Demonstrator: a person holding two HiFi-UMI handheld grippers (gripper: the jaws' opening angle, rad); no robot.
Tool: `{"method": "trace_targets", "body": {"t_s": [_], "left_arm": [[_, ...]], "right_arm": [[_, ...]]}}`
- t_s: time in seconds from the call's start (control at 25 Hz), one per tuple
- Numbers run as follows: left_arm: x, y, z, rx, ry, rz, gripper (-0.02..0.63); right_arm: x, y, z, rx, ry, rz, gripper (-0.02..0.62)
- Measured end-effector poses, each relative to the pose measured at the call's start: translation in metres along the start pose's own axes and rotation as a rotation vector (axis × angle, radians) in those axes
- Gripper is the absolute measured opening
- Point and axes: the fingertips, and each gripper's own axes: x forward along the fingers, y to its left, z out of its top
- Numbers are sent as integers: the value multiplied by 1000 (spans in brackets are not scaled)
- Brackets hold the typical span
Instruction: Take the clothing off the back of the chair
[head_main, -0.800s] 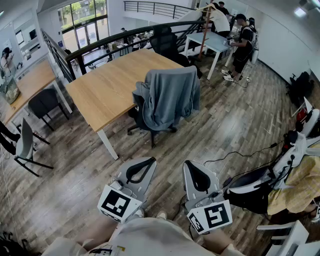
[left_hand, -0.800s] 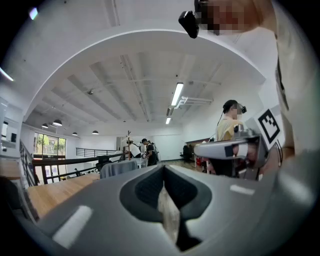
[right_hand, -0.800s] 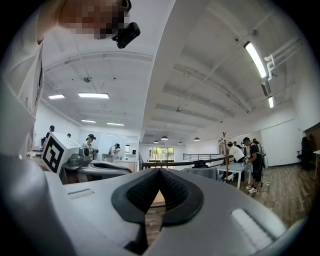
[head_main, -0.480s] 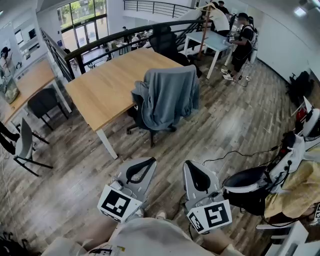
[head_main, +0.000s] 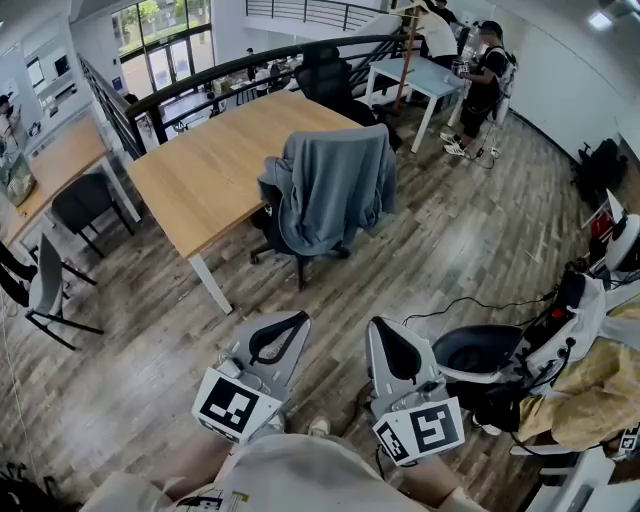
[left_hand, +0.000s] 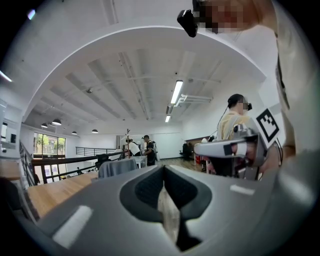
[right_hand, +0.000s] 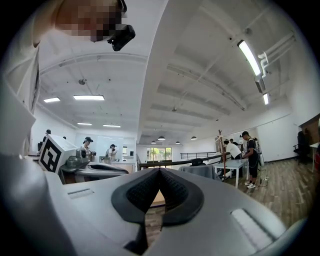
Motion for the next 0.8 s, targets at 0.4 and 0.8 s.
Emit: {"method": "trace_targets", "body": {"t_s": [0.4, 0.8], "left_arm": [[16, -11, -5, -1, 10, 7, 2], [32, -45, -1, 21, 11, 35, 2]], "right_arm": [[-4, -16, -5, 13, -6, 20, 0], [-26, -45, -6, 26, -22, 43, 0]]}}
